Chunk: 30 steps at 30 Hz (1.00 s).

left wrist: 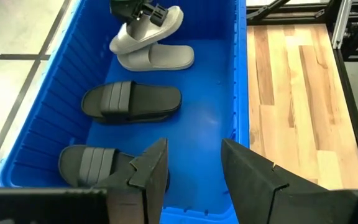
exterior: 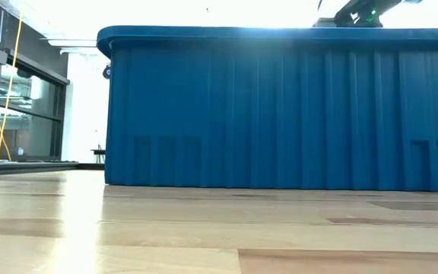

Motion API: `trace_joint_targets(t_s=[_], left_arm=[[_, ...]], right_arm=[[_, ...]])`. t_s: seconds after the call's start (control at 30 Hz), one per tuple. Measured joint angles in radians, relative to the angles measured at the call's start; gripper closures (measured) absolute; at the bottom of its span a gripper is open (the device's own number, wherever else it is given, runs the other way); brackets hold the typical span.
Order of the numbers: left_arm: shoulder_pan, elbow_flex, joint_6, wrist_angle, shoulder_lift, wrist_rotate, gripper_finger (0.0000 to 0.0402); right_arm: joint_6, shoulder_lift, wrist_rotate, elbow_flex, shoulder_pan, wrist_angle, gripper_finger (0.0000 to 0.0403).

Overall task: Pick and place slides into bin
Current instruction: Put the gray slides on top of the gray slides into the blue bin

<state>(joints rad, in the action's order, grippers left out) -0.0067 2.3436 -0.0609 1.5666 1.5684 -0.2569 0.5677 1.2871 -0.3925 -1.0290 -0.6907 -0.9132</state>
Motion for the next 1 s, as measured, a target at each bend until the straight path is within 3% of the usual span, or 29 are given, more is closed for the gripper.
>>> trace_joint_targets(t_s=[0.5, 0.63, 1.0], left_arm=[[0.000, 0.000, -0.025, 0.004, 0.000, 0.000, 0.0263], [0.000, 0.000, -0.019, 0.005, 0.000, 0.000, 0.0263], [0.000, 0.000, -0.015, 0.005, 0.000, 0.001, 0.0263]], right_arm=[[-0.002, 0.105, 0.028, 0.000, -0.023, -0.033, 0.0397], [-0.010, 0.097, 0.087, -0.001, -0.023, -0.059, 0.0365], [-0.013, 0.096, 0.116, -0.001, -0.023, -0.103, 0.0255]])
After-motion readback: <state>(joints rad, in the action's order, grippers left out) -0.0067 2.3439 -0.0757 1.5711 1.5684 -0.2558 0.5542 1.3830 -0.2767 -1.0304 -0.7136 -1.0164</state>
